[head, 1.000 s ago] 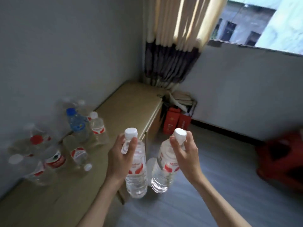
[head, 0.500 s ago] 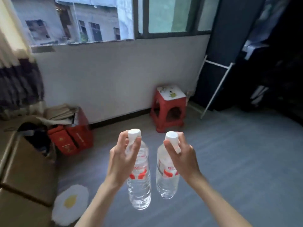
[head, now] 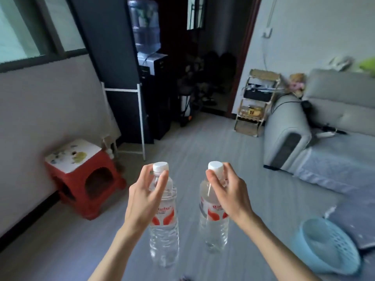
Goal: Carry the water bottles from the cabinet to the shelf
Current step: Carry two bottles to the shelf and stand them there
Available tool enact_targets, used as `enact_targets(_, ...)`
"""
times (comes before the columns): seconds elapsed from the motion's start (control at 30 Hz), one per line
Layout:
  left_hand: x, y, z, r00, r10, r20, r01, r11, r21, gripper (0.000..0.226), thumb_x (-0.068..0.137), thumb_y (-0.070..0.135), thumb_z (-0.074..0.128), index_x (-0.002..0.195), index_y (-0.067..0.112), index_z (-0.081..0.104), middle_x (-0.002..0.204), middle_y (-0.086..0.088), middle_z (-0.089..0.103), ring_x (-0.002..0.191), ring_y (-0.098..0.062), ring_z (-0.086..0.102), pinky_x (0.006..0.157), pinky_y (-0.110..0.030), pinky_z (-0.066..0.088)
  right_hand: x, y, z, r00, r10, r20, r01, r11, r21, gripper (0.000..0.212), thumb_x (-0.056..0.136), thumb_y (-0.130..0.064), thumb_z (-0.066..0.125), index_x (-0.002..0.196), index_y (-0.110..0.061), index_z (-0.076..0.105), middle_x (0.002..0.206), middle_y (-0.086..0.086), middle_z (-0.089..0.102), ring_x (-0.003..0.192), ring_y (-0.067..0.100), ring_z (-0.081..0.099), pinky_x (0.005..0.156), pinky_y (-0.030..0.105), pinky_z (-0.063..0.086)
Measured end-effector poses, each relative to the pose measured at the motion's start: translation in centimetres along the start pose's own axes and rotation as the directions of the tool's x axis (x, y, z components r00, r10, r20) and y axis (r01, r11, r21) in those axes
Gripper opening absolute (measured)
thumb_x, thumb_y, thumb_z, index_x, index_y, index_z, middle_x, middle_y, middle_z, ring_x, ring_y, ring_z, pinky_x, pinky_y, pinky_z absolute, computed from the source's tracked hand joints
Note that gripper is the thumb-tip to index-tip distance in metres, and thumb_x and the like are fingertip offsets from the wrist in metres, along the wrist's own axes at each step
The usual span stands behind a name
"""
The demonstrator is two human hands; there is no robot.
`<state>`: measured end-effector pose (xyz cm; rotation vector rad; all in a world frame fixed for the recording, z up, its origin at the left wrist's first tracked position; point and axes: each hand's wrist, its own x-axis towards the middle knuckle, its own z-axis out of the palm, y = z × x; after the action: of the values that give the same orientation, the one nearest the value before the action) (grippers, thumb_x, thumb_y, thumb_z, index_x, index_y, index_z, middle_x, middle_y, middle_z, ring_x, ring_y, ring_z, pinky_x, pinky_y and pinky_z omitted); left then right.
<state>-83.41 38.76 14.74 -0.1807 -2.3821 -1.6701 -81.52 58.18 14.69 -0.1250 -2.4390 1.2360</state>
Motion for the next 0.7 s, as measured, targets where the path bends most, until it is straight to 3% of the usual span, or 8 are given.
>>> enact_targets(0.1,7.6,0.4,4.6,0.995,0.047,0.082,-0.046,0.999,-0.016,0.030,0.077,0.054,0.049,0.085,0.025,0.051,0.078,0.008,0.064,0.070,-0.015,0.060,0.068,-0.029,0.047,6.9,2.4,-1.0,0.996,0.036,-0.079,-0.040,0.998,-0.045,0.022,0.082,-0.054,0.055,0.080,-0.033,0.046,0.067,-0.012,0.060,0.070,0.017,0.061,0.067,0.034,0.048)
enact_targets(0.23,16.9,1.6,10.5,0.981,0.091,0.172,-0.090,0.996,-0.012,0.019,0.086,0.045,0.054,0.085,0.026,0.052,0.079,0.013,0.065,0.069,-0.010,0.063,0.069,-0.036,0.052,15.1,5.1,-2.8,0.983,0.041,-0.179,-0.055,0.996,-0.077,0.025,0.075,-0.066,0.045,0.075,-0.042,0.042,0.066,-0.012,0.059,0.068,0.017,0.061,0.064,0.035,0.049)
enact_targets(0.37,24.1,2.5,17.2,0.953,0.131,0.272,-0.132,0.991,-0.017,0.028,0.081,0.052,0.051,0.084,0.025,0.050,0.074,0.008,0.065,0.071,-0.009,0.062,0.070,-0.036,0.051,21.8,9.2,-5.0,0.960,0.107,-0.257,-0.130,0.989,-0.074,0.021,0.079,-0.062,0.048,0.070,-0.044,0.040,0.062,-0.012,0.056,0.065,0.018,0.060,0.062,0.034,0.046)
enact_targets(0.5,29.9,2.5,24.7,0.924,0.133,0.357,-0.128,0.991,-0.039,0.026,0.082,0.052,0.052,0.080,0.026,0.049,0.072,0.019,0.063,0.065,-0.004,0.058,0.068,-0.033,0.049,28.0,14.1,-6.9,0.947,0.164,-0.275,-0.198,0.975,-0.101,0.025,0.083,-0.055,0.051,0.070,-0.037,0.040,0.065,-0.010,0.058,0.067,0.019,0.061,0.062,0.034,0.047)
enact_targets(0.6,34.6,2.4,31.0,0.913,0.117,0.391,-0.110,0.993,-0.039,0.026,0.083,0.052,0.053,0.084,0.027,0.051,0.076,0.016,0.064,0.071,-0.008,0.063,0.073,-0.038,0.053,33.8,18.5,-8.6,0.941,0.212,-0.263,-0.246,0.964,-0.101,0.025,0.084,-0.053,0.050,0.076,-0.031,0.042,0.067,-0.009,0.059,0.069,0.020,0.061,0.063,0.035,0.048)
enact_targets(0.7,39.5,3.1,36.9,0.919,0.114,0.378,-0.106,0.994,-0.042,0.029,0.080,0.056,0.052,0.082,0.027,0.050,0.077,0.017,0.064,0.068,-0.004,0.062,0.070,-0.035,0.051,40.2,22.7,-11.0,0.945,0.220,-0.241,-0.251,0.962,-0.104,0.028,0.083,-0.056,0.047,0.082,-0.028,0.045,0.068,-0.007,0.060,0.070,0.020,0.061,0.064,0.037,0.049)
